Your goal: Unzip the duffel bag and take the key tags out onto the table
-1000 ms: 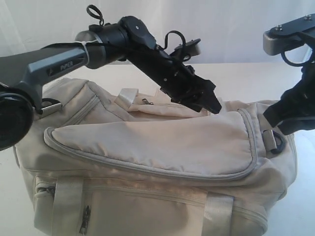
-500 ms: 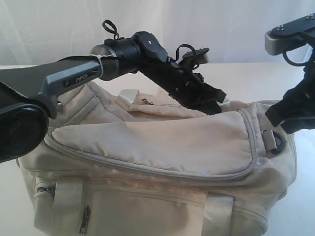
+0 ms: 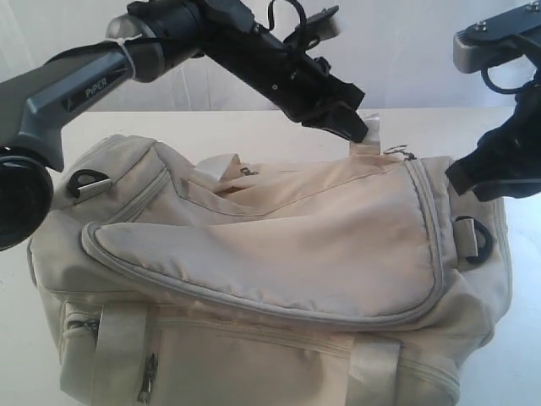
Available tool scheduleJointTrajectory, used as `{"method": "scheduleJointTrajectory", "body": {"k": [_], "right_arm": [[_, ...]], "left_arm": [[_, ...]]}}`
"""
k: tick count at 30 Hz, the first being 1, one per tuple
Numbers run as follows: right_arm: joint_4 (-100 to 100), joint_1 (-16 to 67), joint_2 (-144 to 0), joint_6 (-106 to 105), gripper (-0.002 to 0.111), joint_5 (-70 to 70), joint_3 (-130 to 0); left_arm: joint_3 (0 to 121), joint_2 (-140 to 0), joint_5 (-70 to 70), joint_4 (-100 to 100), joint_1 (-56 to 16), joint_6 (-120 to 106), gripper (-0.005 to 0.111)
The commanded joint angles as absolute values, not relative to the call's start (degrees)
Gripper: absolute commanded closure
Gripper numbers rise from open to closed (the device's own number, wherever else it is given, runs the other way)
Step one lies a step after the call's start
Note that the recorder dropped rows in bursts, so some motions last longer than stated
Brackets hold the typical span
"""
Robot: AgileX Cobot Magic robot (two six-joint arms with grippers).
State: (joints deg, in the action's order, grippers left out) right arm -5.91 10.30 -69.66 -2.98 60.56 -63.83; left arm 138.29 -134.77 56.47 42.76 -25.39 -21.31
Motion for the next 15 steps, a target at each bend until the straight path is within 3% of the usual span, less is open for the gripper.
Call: {"method": "scheduleJointTrajectory", "body": {"k": [1, 6, 11, 15], "right_arm": [[-6.6, 10.3, -69.2, -1.8, 0.070, 52.4, -63.9], [-12.2, 9.0, -69.9, 3.6, 0.072, 46.1, -65.2], [-7.1, 1.5, -73.5, 1.7, 0.092, 46.0, -70.8], [8.5, -6.0, -78.5, -9.3, 0.095, 47.6, -75.0]], "left_arm": [[139.4, -131.3, 58.3, 42.8, -25.2, -21.4, 0.107], [139.4, -130.5, 58.5, 42.4, -25.2, -21.4, 0.107], [139.4, -130.5, 59.1, 42.4, -25.2, -21.4, 0.107], [139.4, -130.5, 59.5, 42.4, -25.2, -21.4, 0.107]]}}
